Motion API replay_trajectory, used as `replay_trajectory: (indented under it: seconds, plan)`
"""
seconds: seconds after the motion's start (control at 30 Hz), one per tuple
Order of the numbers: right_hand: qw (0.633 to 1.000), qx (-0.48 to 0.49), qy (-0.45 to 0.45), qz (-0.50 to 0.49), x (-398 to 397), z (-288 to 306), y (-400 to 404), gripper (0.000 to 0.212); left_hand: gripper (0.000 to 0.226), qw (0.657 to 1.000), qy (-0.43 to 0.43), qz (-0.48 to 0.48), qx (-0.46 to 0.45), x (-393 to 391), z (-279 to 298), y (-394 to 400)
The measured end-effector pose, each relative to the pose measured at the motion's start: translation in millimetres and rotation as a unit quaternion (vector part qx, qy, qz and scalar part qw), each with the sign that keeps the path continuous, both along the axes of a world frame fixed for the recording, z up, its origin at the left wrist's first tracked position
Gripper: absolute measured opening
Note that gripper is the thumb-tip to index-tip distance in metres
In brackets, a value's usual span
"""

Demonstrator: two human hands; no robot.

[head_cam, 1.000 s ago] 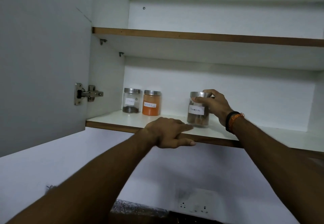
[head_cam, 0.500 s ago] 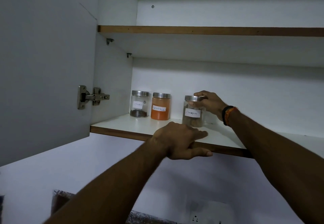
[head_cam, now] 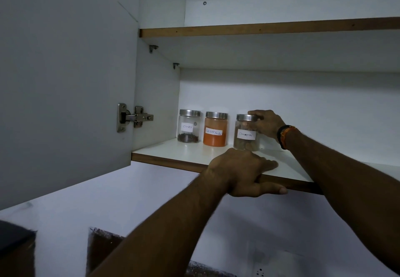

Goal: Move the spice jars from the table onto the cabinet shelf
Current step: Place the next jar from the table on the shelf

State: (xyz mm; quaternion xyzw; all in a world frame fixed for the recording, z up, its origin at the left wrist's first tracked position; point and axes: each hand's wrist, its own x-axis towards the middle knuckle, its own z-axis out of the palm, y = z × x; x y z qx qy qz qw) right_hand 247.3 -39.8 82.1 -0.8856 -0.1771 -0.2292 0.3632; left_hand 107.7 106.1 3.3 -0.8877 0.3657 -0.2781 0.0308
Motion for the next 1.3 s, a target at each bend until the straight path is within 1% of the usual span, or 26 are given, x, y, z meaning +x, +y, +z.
replay_trajectory:
  seconds: [0.17,0.4,0.57,0.67,0.87,1.03,1.3]
  plan:
    - [1.0,-0.019,-0.01,-0.007,5,-1,3,0.059,0.07,1.0,-0.011,-0.004,-0.006,4,-1,0]
    - [1.0,-0.011,-0.023,-0.011,4,-6,1,0.061,0.07,1.0,-0.024,-0.009,-0.006,7,-2,0]
    - [0.999,0.007,-0.02,-0.024,1,-11,2,0.07,0.07,1.0,-0.027,-0.004,-0.005,7,-2,1]
    - [0.999,0.004,-0.018,-0.044,-6,-13,-1,0.075,0.072,1.0,-0.005,0.002,-0.005,5,0,2]
    - [0.997,-0.032,-0.011,-0.067,-20,-18,-5,0.073,0.075,1.0,-0.008,0.014,-0.003,2,-2,2]
    - [0.996,-0.024,-0.031,-0.076,-18,-20,-2,0.064,0.075,1.0,-0.006,0.017,-0.006,0,-2,0]
    - [0.995,-0.02,-0.043,-0.086,-12,-18,11,0.063,0.073,1.0,0.017,0.015,-0.009,-1,0,-1]
